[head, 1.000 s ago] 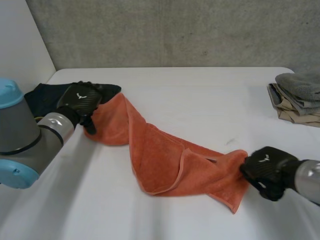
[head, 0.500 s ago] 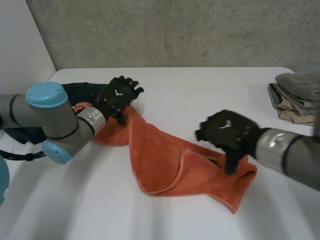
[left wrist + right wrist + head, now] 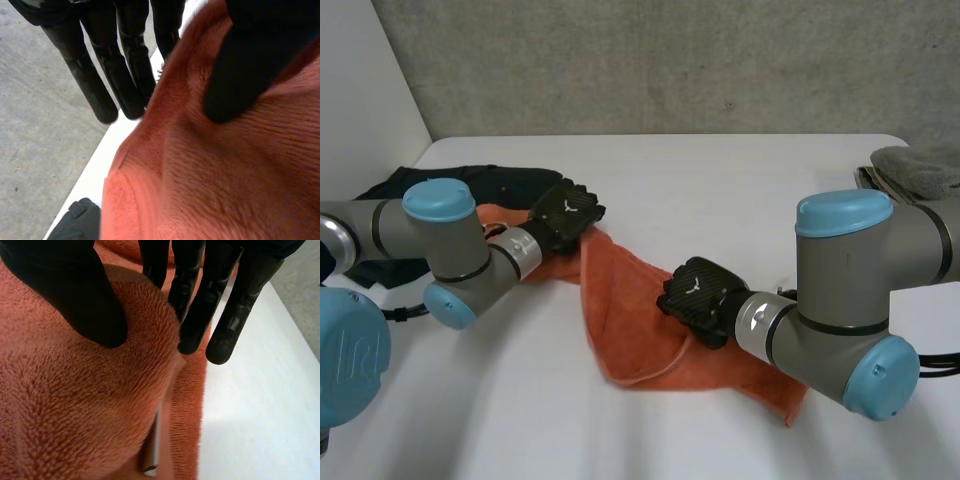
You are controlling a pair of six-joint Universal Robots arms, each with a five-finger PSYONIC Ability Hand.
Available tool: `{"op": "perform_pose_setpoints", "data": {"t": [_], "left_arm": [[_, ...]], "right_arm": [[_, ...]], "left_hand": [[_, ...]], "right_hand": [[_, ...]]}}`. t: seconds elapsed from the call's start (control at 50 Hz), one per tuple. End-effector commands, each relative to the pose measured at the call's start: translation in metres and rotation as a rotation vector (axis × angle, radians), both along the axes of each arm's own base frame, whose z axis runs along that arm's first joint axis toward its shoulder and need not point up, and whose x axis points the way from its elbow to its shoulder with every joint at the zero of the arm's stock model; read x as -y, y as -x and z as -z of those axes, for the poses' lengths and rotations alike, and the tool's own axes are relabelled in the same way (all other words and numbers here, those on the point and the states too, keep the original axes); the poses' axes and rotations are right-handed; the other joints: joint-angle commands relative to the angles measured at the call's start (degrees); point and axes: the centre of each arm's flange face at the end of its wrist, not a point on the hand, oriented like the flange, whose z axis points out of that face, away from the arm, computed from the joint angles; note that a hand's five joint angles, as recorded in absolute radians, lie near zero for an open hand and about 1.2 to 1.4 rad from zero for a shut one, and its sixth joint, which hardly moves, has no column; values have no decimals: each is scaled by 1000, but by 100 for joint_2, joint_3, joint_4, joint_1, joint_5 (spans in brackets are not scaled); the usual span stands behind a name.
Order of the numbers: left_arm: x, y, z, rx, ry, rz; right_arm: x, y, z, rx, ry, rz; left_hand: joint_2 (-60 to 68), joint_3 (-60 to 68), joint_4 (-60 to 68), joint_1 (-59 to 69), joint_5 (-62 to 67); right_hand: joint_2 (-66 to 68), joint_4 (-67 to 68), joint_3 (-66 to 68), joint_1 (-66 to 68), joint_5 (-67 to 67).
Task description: Fold the laundry.
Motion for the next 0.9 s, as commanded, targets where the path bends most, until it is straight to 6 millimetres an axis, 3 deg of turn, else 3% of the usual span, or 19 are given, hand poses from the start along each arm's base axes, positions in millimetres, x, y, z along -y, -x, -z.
{"op": "perform_pose_setpoints", "data": {"t": [0.02, 0.06, 0.12, 0.14, 0.18, 0.2, 0.22, 0.3, 0.36, 0.42, 0.5, 0.58, 0.62, 0.66, 0.68, 0.72, 0.76, 0.82, 0.9], "left_arm": [[13, 4, -22, -32, 116, -69], [20, 5, -35, -58, 175, -100], [30, 11, -72, -127, 304, -151], [31, 12, -82, -151, 334, -163], [34, 16, -116, -236, 421, -198], [35, 17, -130, -271, 451, -211], [35, 17, -156, -343, 501, -239], [28, 9, -216, -518, 596, -317], [16, 2, -252, -616, 650, -358], [5, 1, -265, -643, 660, -368], [-9, 0, -250, -604, 604, -361], [-27, -4, -221, -537, 512, -365], [-41, -6, -195, -483, 439, -366], [-51, -7, -174, -442, 380, -365], [-61, -9, -152, -399, 324, -367], [-70, -13, -128, -354, 261, -371], [-86, -19, -96, -284, 178, -376], [-101, -23, -71, -225, 113, -373], [-134, -18, -45, -127, 40, -329]], "right_arm": [[23, -9, -21, 67, 131, 42], [44, -13, -39, 128, 247, 128], [70, -13, -67, 229, 389, 255], [86, -12, -90, 312, 484, 325], [100, -10, -114, 398, 588, 376], [113, -3, -140, 476, 686, 417], [118, 1, -153, 516, 732, 435], [125, 13, -205, 660, 921, 462], [120, 17, -228, 721, 993, 468], [115, 17, -233, 728, 998, 467], [112, 21, -215, 684, 954, 470], [107, 32, -171, 582, 851, 481], [107, 40, -153, 537, 810, 493], [102, 52, -120, 456, 722, 498], [99, 55, -109, 431, 690, 493], [92, 60, -88, 387, 628, 480], [80, 65, -60, 329, 538, 450], [66, 75, -30, 258, 424, 432], [54, 88, -9, 182, 298, 448]], "left_hand": [[2738, 2765, 2746, 2714, 2844], [2738, 2765, 2746, 2714, 2844], [2738, 2765, 2746, 2714, 2844], [2738, 2765, 2746, 2714, 2844], [2738, 2765, 2746, 2714, 2844], [2738, 2765, 2746, 2714, 2844], [2738, 2765, 2746, 2714, 2844], [2738, 2765, 2746, 2714, 2844], [2738, 2765, 2746, 2714, 2844], [2738, 2765, 2746, 2714, 2844], [2738, 2765, 2746, 2714, 2844], [2738, 2765, 2746, 2714, 2844], [2738, 2765, 2746, 2714, 2844], [2738, 2765, 2746, 2714, 2844], [2738, 2765, 2746, 2714, 2844], [2673, 2700, 2681, 2649, 2779], [1989, 2016, 1996, 1964, 2095], [1044, 1071, 1051, 1019, 1150], [-383, -356, -375, -407, -277]], "right_hand": [[1890, 1828, 1836, 2724, 1949], [1890, 1828, 1836, 2724, 1949], [1890, 1828, 1836, 2724, 1949], [1890, 1828, 1836, 2724, 1949], [1890, 1828, 1836, 2724, 1949], [1890, 1828, 1836, 2724, 1949], [1890, 1828, 1836, 2724, 1949], [1890, 1828, 1836, 2724, 1949], [1890, 1828, 1836, 2724, 1949], [1890, 1828, 1836, 2724, 1949], [1890, 1828, 1836, 2724, 1949], [1890, 1828, 1836, 2724, 1949], [1890, 1828, 1836, 2724, 1949], [1890, 1828, 1836, 2724, 1949], [1890, 1828, 1836, 2724, 1949], [1890, 1828, 1836, 2724, 1949], [1890, 1828, 1836, 2724, 1949], [1890, 1828, 1836, 2724, 1949], [1890, 1828, 1836, 2724, 1949]]}}
